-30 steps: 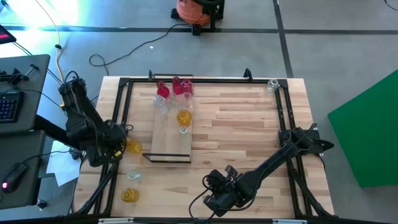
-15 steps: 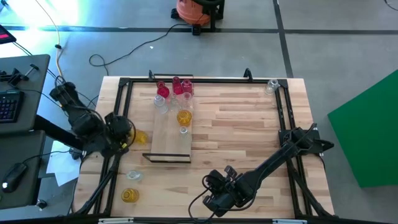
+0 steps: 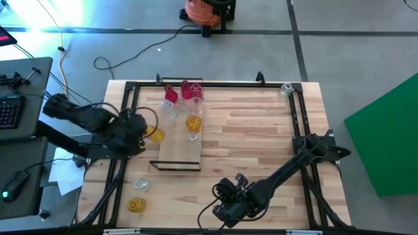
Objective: Sort vases onto shelf
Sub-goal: Put the top yellow vase on the shelf aligned with the other yellow vase
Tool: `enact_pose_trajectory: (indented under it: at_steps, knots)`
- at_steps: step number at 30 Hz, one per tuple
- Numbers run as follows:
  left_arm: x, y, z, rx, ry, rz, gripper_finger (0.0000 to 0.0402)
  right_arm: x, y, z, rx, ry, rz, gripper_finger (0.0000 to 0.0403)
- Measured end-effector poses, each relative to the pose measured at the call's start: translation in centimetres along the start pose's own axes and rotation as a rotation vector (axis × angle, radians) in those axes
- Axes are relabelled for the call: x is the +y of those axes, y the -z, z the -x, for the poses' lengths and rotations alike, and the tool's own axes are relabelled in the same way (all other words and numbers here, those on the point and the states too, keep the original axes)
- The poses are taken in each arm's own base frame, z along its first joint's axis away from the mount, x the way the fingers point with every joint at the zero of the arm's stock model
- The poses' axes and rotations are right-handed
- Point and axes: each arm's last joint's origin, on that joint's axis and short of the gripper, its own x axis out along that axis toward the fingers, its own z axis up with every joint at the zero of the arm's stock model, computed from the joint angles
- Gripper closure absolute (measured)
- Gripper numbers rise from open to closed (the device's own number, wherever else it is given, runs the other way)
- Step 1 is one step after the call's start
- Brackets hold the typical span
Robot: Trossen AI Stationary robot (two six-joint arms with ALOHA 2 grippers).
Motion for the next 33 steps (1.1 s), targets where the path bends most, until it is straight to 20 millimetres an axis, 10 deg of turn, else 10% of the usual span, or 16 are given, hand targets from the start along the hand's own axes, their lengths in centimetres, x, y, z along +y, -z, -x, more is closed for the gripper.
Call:
enact_pose_trajectory:
  at_steps: [21, 33]
  knots:
    - [-2.0, -6.9, -8.4, 0.148, 0.014, -0.213, 0.0394, 0.4, 0.8, 0.5, 0.003, -0.018, -0.005, 0.0403]
    - [-0.9, -8.1, -9.7, 0.136, -0.004, -0.203, 0.0394, 0.6, 1.4, 0.8, 0.007, -0.029, -0.019, 0.0403]
